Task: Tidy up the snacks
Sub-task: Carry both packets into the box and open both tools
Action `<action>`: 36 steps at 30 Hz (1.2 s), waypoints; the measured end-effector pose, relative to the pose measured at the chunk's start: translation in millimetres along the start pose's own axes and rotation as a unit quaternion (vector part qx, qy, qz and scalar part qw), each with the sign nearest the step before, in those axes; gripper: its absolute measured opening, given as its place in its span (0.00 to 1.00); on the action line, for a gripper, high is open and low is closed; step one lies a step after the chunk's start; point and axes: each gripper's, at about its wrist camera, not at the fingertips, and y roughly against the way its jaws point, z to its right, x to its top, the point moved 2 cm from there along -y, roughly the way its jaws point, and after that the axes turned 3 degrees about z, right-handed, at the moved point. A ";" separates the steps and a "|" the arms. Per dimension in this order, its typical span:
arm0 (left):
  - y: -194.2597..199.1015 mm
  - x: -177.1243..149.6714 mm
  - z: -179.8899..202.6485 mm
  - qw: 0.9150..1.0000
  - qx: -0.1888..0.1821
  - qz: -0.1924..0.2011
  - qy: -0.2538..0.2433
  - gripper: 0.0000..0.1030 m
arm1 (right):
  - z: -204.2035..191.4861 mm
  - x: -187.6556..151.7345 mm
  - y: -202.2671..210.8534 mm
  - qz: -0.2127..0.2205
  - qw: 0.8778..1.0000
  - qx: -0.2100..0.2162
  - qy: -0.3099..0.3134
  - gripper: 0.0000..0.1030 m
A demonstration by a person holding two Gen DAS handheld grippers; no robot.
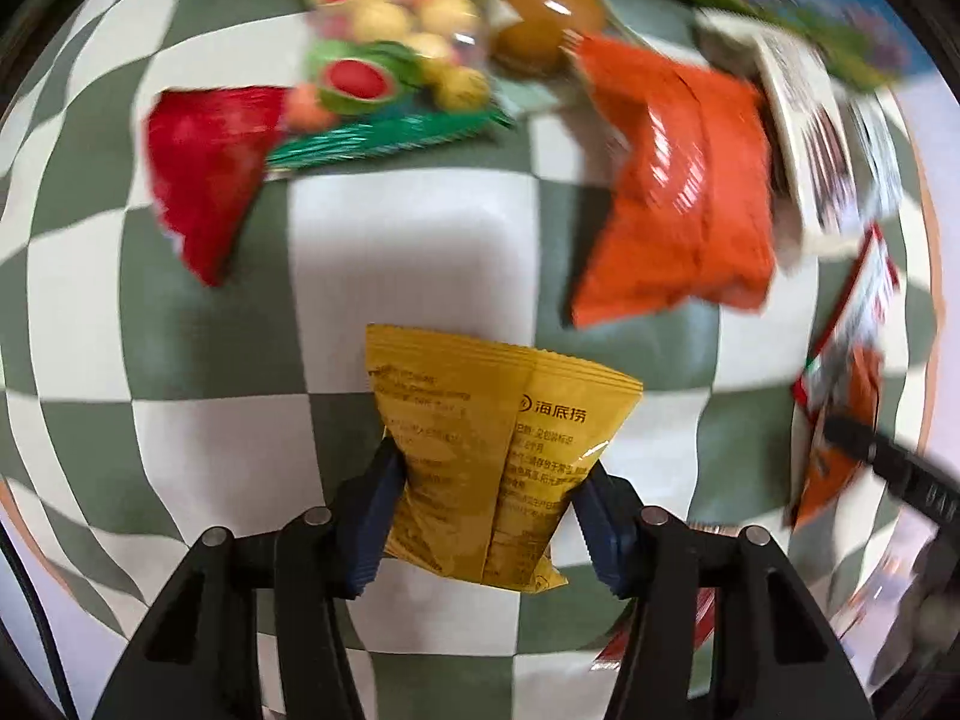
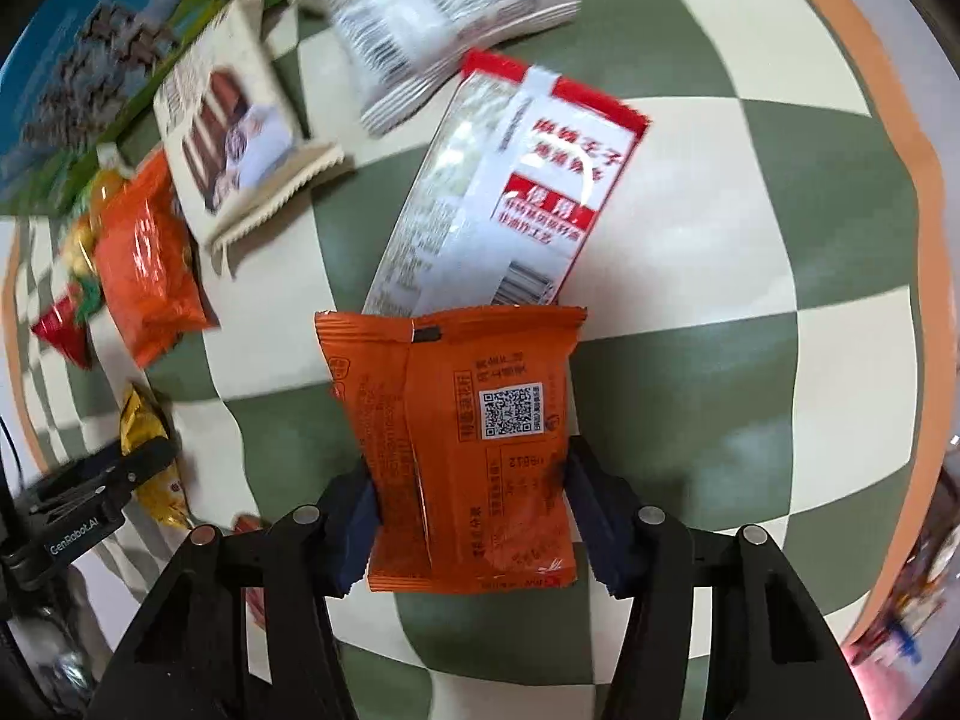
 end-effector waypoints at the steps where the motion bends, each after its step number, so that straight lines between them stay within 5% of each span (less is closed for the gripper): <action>1: 0.8 0.4 -5.1 1.000 -0.005 -0.001 0.011 0.51 | 3.2 -1.4 2.4 0.003 1.000 0.005 -0.008 0.57; 4: 5.9 -2.0 -23.8 1.000 -0.012 -0.013 0.002 0.60 | 6.7 0.6 1.5 -0.008 0.999 0.032 -0.022 0.60; 9: -0.8 -6.8 2.9 1.000 0.011 -0.006 -0.019 0.60 | 6.7 -1.1 -10.6 -0.023 0.999 0.040 -0.013 0.67; 12: 5.3 -17.1 4.3 1.000 0.024 0.008 -0.009 0.49 | -2.5 -8.9 -14.4 -0.014 1.000 0.027 -0.004 0.59; 17: 38.7 -39.7 6.0 1.000 0.007 0.019 0.006 0.44 | -25.2 -15.9 -5.7 0.014 1.000 0.008 0.011 0.53; 24: 124.6 -62.6 14.3 0.998 -0.028 0.064 -0.004 0.43 | -40.3 -16.7 52.7 0.050 0.997 0.055 0.023 0.52; 30: 216.7 -29.7 24.8 0.987 -0.080 0.140 -0.014 0.43 | -79.7 9.0 142.8 0.115 0.984 0.128 0.046 0.52; 33: 251.4 11.4 30.4 0.981 -0.084 0.174 -0.027 0.44 | -101.3 49.6 180.4 0.145 0.975 0.156 0.067 0.52; 36: 236.0 80.2 58.0 0.978 -0.059 0.194 -0.041 0.44 | -109.0 83.3 225.1 0.173 0.968 0.159 0.091 0.52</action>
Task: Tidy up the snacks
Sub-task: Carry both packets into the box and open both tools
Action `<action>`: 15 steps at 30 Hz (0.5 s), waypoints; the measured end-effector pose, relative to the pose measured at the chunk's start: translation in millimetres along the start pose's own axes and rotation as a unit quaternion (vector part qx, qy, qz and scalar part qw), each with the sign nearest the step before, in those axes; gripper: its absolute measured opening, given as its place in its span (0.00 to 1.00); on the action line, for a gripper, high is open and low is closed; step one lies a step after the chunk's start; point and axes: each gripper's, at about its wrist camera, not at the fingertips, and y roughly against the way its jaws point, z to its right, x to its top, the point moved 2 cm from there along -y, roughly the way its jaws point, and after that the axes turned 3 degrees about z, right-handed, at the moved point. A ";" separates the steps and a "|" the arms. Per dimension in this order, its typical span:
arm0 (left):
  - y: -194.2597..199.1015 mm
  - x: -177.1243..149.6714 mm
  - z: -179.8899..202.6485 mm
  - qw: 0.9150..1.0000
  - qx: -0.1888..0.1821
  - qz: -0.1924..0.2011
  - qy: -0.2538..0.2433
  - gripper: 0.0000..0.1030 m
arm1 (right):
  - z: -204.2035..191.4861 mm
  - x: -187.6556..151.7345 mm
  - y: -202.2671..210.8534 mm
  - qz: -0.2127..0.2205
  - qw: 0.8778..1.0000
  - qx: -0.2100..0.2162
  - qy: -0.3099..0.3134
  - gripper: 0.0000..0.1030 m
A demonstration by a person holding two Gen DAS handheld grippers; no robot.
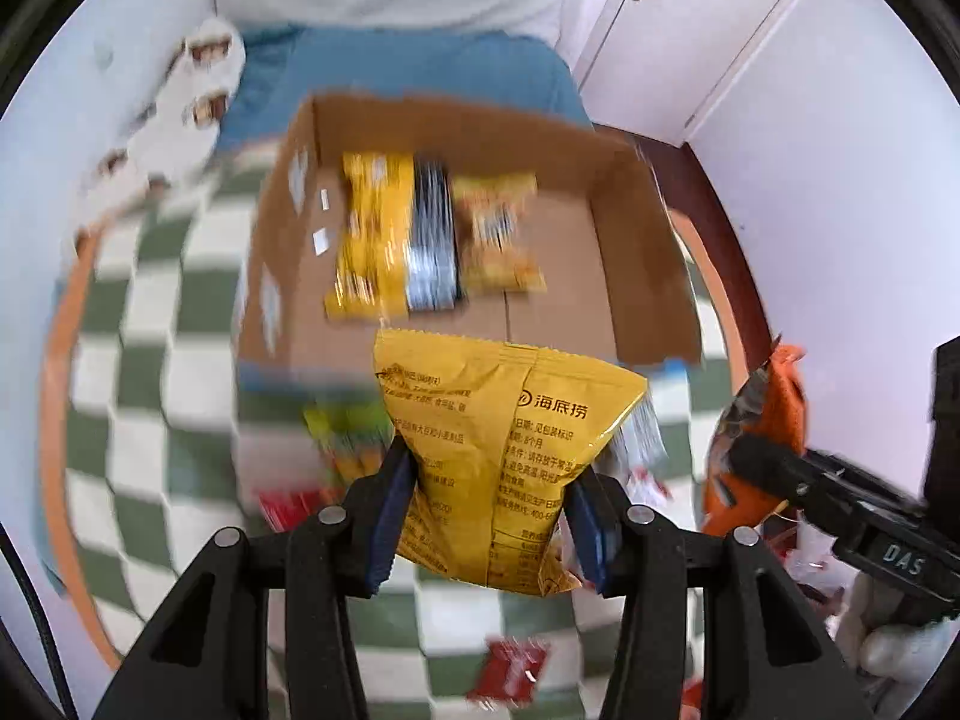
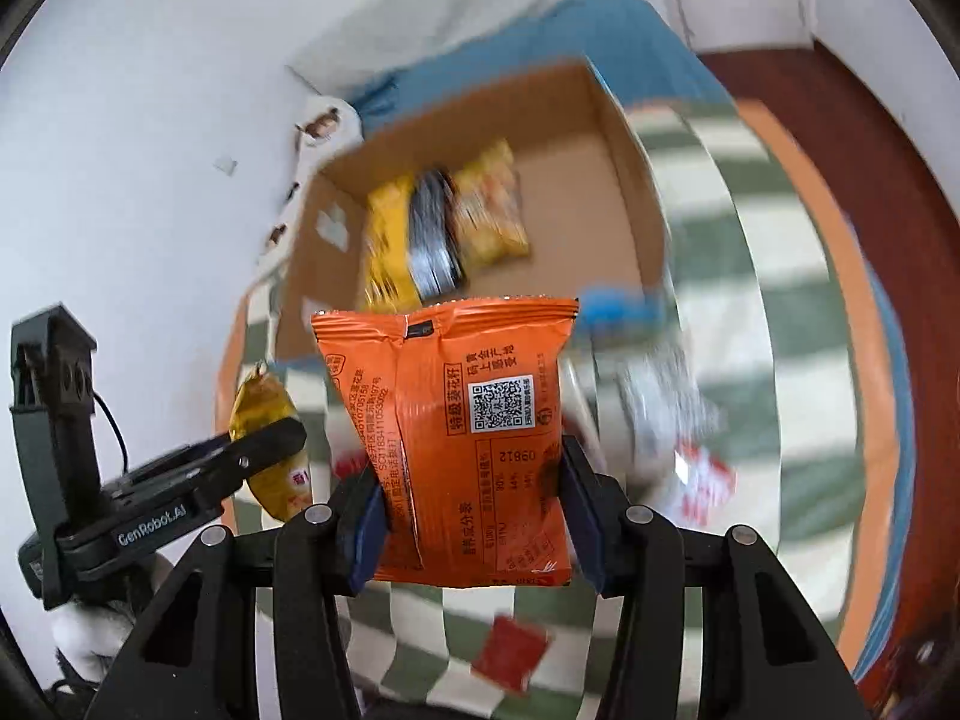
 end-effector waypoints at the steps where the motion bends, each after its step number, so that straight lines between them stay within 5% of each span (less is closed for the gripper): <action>1: -7.0 20.4 -1.0 1.000 0.015 0.002 -0.006 0.44 | -0.7 19.6 7.0 0.010 1.000 -0.007 0.013 0.52; 8: -112.4 87.3 -19.8 0.994 0.081 -0.067 -0.022 0.44 | -0.2 118.2 -43.9 -0.004 0.997 -0.058 0.050 0.52; 15: -190.8 95.1 -49.6 0.981 0.134 -0.141 -0.018 0.44 | 18.6 172.6 -123.6 -0.045 0.991 -0.111 0.061 0.52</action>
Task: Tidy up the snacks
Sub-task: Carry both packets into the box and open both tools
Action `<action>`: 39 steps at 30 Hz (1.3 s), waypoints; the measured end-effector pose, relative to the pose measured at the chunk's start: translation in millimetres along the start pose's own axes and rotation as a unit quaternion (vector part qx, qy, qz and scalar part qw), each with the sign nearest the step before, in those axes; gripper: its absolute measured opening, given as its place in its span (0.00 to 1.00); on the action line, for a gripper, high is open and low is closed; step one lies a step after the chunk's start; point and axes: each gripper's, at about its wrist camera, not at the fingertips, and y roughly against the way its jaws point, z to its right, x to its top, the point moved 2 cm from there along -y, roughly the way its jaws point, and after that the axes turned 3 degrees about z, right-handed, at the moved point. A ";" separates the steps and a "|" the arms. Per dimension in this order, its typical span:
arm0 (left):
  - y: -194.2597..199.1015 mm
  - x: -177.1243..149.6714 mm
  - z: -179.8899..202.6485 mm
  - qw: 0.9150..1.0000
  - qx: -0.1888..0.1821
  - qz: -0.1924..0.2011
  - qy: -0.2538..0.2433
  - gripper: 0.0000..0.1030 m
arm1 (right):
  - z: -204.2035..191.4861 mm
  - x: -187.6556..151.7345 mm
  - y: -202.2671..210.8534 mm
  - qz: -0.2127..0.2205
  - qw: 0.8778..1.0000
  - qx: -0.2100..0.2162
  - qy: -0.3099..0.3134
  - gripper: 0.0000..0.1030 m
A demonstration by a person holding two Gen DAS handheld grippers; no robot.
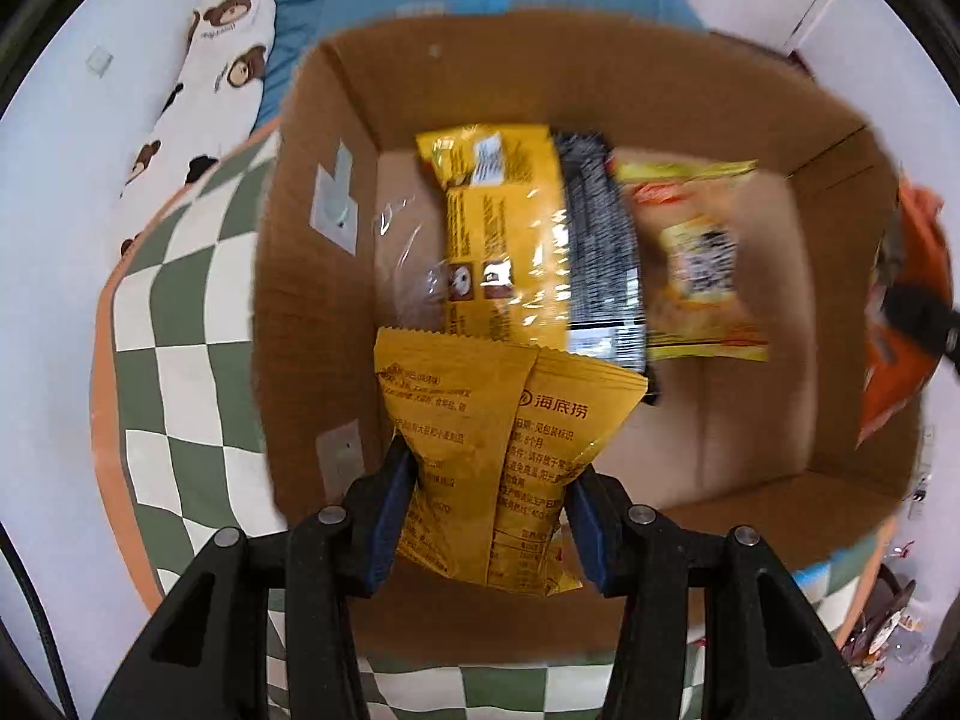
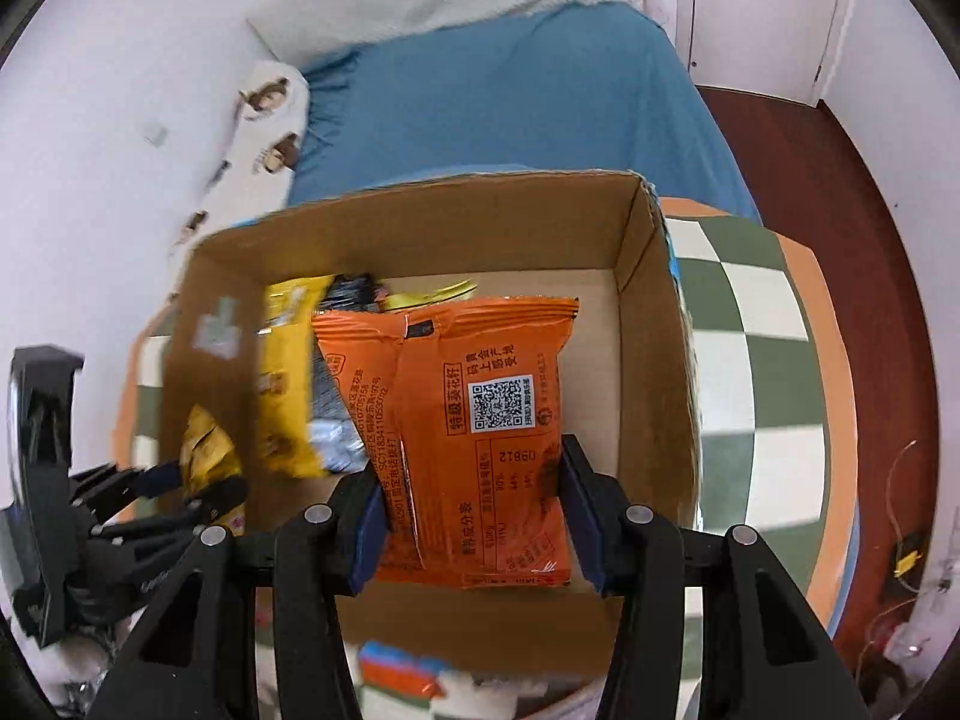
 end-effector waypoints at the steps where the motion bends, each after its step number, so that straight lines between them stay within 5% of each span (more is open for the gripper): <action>1: -6.5 0.9 0.5 1.000 0.010 -0.002 -0.005 0.44 | 1.6 6.5 -10.1 -0.004 1.000 -0.009 0.002 0.52; 7: -28.6 2.8 -3.6 1.000 0.020 -0.016 -0.004 0.46 | 11.2 31.9 -55.2 -0.022 0.999 -0.036 0.003 0.56; 9: -32.3 4.4 -6.2 1.000 0.011 -0.009 0.007 0.49 | 14.8 36.8 -68.7 -0.036 0.998 -0.041 0.003 0.85; 13: -28.9 6.5 -7.2 1.000 -0.002 0.009 0.014 0.87 | 20.8 40.2 -75.8 -0.035 0.998 -0.052 0.001 0.90; 23: 9.0 -3.6 -18.6 0.996 -0.033 0.071 0.051 0.87 | 24.4 15.0 -56.9 -0.020 0.999 -0.039 0.002 0.90; 39: 105.7 -74.2 -7.2 0.980 -0.047 0.189 0.046 0.87 | -12.8 -71.0 48.8 0.081 0.996 -0.030 0.032 0.90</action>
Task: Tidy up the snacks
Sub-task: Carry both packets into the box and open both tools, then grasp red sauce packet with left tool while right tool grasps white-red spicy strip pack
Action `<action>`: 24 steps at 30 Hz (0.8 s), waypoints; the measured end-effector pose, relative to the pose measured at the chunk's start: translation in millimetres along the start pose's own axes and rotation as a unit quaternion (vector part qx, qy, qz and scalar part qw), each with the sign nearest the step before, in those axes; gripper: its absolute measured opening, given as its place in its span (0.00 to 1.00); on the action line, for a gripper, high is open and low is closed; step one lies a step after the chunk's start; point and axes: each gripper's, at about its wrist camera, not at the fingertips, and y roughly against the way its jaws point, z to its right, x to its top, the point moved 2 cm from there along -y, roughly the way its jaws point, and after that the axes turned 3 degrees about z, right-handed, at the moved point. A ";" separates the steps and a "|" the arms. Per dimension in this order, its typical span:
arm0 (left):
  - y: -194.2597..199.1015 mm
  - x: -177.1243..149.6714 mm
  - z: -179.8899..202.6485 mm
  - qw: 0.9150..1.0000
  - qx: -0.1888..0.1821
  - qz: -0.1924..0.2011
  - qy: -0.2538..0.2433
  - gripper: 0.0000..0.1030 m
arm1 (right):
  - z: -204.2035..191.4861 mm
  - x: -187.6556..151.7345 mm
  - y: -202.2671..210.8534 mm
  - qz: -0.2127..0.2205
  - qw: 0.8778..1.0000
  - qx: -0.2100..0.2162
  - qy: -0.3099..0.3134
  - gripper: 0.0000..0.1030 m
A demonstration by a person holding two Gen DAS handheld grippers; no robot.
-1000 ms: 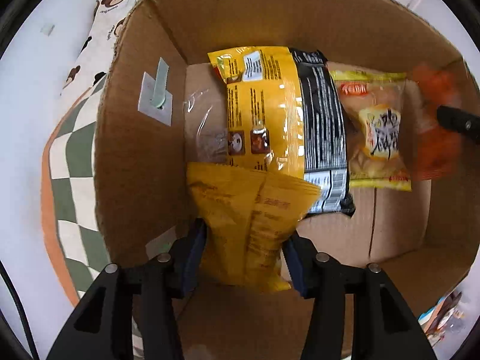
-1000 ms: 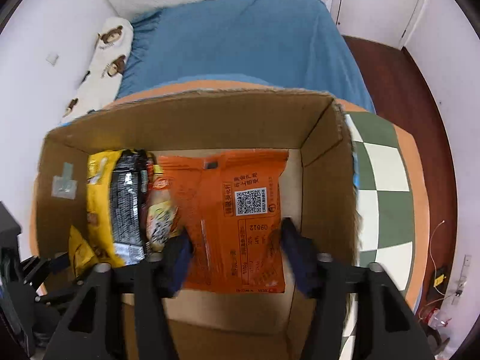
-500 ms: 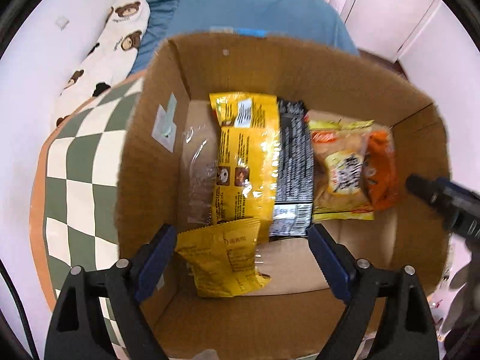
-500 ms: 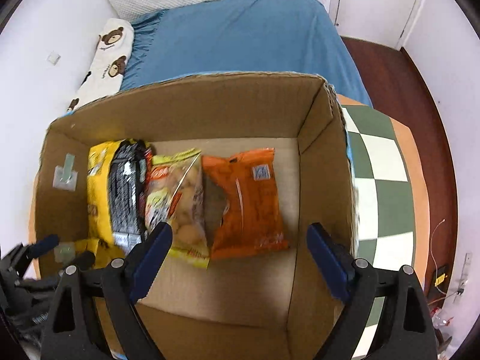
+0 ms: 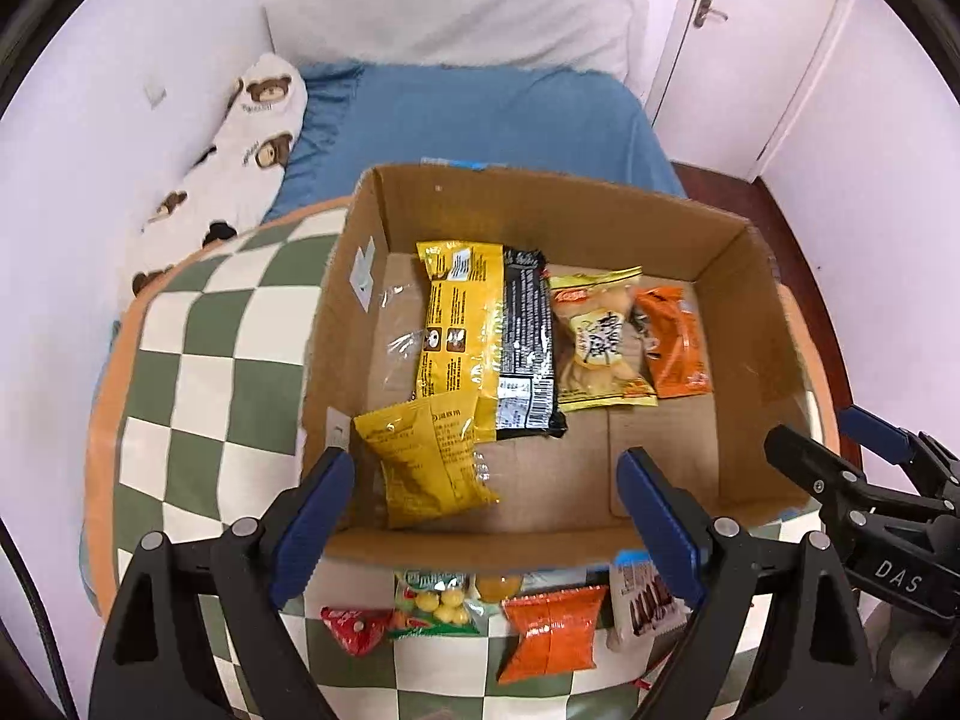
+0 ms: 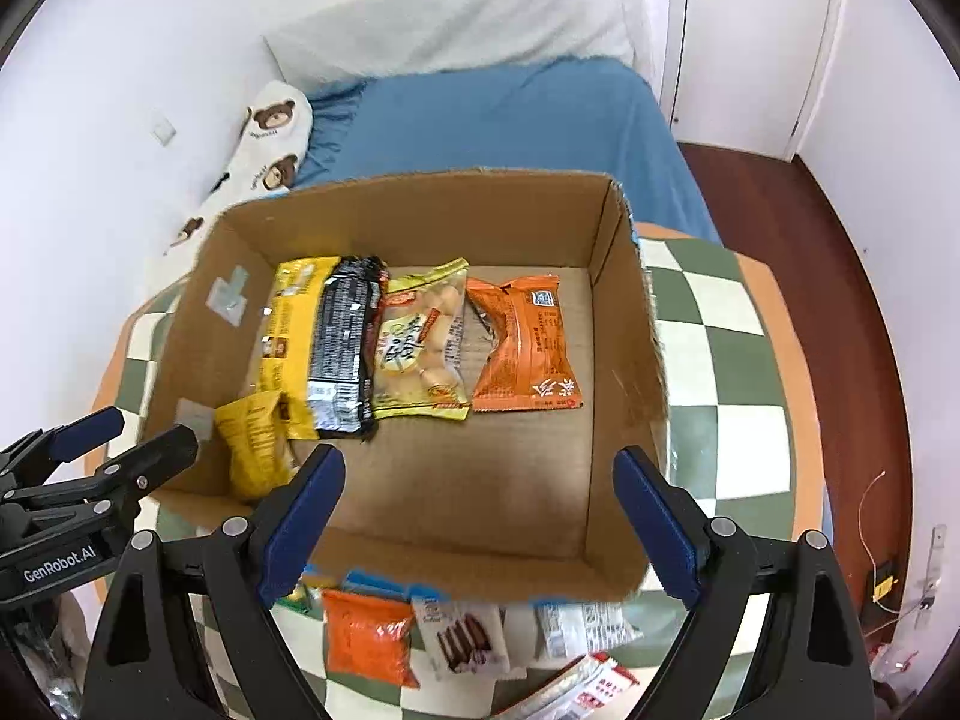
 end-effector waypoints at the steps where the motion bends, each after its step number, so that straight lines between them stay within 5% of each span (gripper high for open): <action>1: 6.3 -2.8 3.4 1.000 0.001 0.005 -0.002 0.87 | -0.6 -3.1 7.7 0.006 1.000 0.001 -0.001 0.90; 16: 91.4 -40.1 8.5 0.998 -0.016 0.063 -0.013 0.87 | -8.0 -49.8 108.1 0.077 0.996 0.035 -0.033 0.90; 20: 81.6 -72.6 9.6 0.999 -0.021 0.035 -0.026 0.87 | 1.6 -81.1 106.8 0.044 0.996 0.047 -0.059 0.90; 24: 40.2 -126.9 16.6 0.996 -0.030 -0.054 -0.056 0.87 | 22.7 -133.2 86.3 -0.016 0.995 0.041 -0.089 0.90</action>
